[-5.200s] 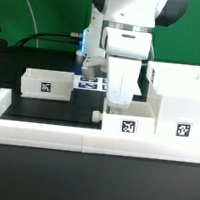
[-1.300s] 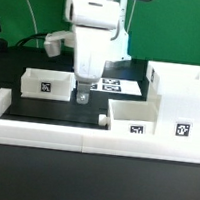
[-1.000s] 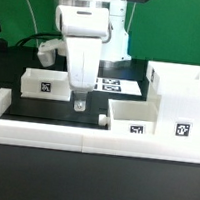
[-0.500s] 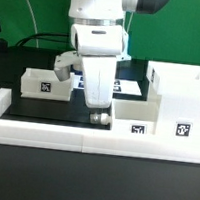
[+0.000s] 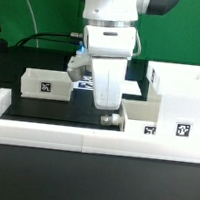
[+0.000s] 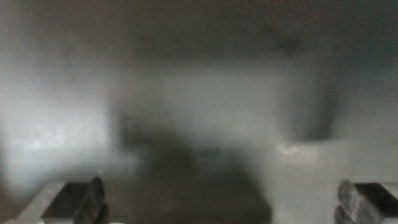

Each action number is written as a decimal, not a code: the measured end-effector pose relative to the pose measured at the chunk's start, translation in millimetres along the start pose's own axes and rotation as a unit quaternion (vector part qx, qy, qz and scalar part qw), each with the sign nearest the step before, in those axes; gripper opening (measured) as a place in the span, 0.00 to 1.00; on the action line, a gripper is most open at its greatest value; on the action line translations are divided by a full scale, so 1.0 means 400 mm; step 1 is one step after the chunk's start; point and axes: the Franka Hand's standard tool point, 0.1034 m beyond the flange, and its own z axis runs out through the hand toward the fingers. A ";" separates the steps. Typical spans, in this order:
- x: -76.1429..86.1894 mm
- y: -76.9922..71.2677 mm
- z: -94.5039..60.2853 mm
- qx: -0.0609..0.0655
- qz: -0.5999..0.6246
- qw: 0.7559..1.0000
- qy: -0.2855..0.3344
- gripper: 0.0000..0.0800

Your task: Assemble drawer

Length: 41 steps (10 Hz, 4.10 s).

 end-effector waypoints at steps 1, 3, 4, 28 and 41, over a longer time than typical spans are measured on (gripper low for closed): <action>0.015 0.003 0.002 0.000 0.009 1.000 0.001 0.81; 0.050 0.017 -0.002 -0.002 0.017 1.000 0.002 0.81; 0.065 0.022 -0.005 -0.001 0.018 1.000 0.002 0.81; 0.089 0.010 0.003 0.008 0.036 0.999 -0.004 0.81; -0.206 -0.154 -0.138 -0.024 0.139 0.990 -0.025 0.81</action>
Offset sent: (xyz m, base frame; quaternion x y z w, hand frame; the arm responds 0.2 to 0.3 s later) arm 0.0150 0.0220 0.0044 0.0126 -0.0138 0.0105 0.9998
